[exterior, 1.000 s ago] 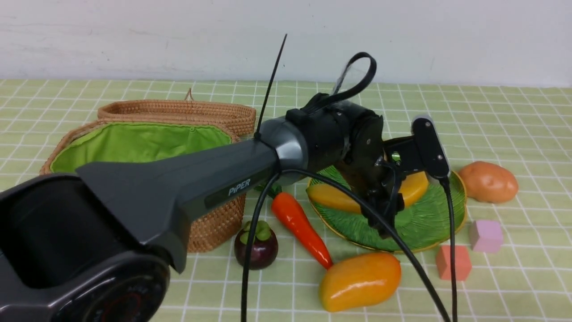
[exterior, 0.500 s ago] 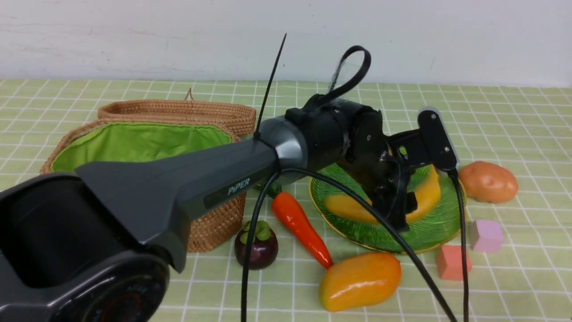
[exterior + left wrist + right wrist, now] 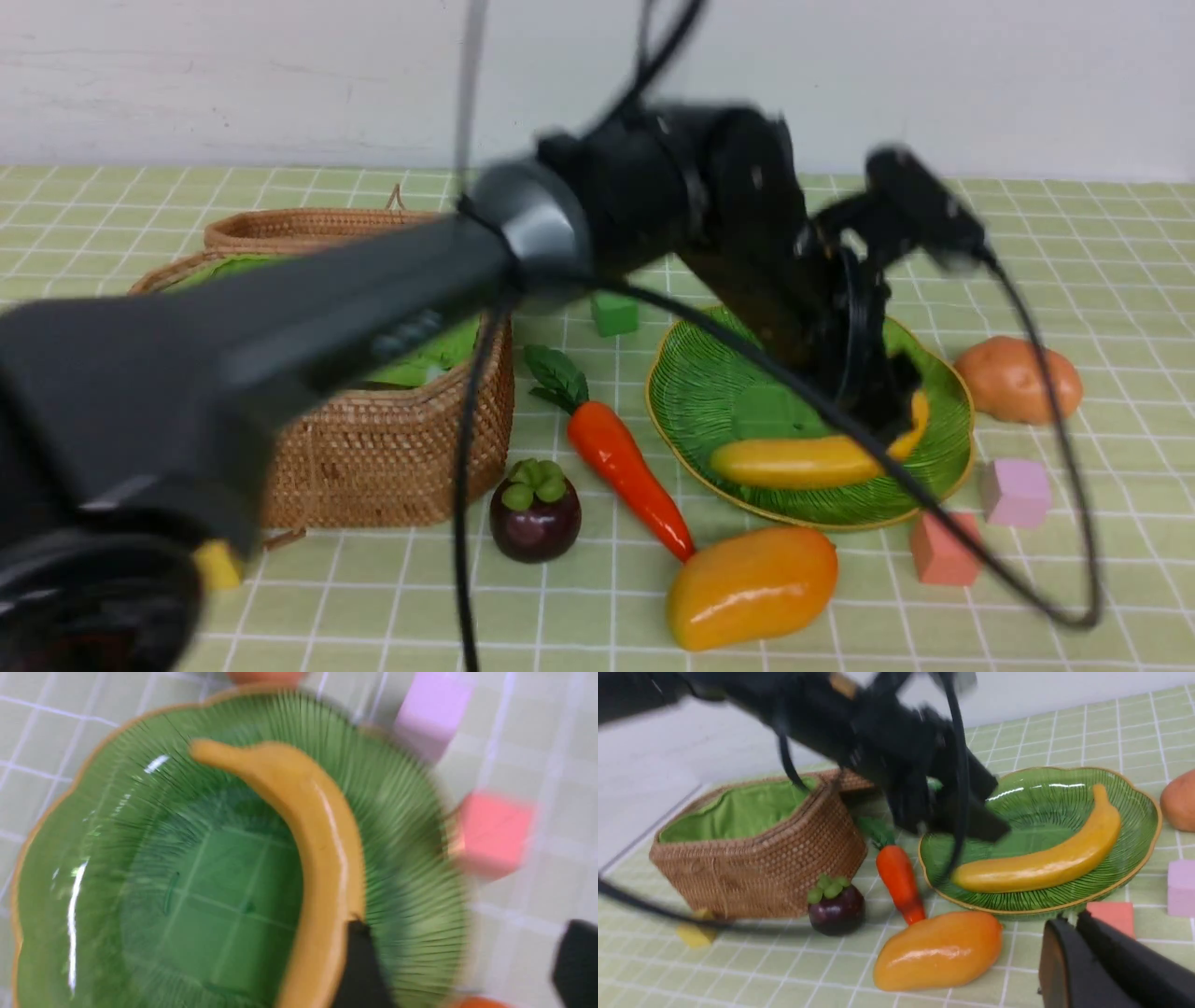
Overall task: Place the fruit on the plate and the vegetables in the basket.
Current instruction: Grab a mangosteen with your left arm and put it on the plate on the right
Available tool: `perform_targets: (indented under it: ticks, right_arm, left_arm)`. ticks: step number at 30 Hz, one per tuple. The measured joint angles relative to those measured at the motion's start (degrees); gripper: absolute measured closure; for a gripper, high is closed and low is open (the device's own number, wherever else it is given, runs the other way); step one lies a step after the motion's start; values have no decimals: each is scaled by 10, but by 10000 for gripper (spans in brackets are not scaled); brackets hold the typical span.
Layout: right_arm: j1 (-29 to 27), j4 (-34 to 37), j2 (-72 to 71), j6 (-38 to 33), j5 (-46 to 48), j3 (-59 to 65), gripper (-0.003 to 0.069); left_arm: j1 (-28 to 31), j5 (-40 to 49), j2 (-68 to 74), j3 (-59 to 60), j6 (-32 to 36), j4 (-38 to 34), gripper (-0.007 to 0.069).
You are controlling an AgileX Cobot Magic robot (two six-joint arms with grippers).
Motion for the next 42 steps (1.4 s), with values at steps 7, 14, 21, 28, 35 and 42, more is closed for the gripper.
perform_targets:
  ticks: [7,14,21,28,35,42]
  right_arm:
    - [0,-61,52,0,87,-65,620]
    - [0,-65,55,0,99,-67,617]
    - [0,-65,55,0,99,-67,617]
    - [0,-65,55,-1,99,-67,609]
    - [0,-67,55,-1,99,-67,603]
    - [0,-60,55,-1,99,-67,596]
  left_arm:
    - [0,153,-123,0,-167,86,638]
    - [1,228,-221,76,-307,159,638]
    - [2,210,-293,287,-441,160,638]
    - [3,135,-238,351,-532,211,514]
    - [3,71,-197,351,-623,268,151]
    - [3,45,-183,351,-694,324,-3]
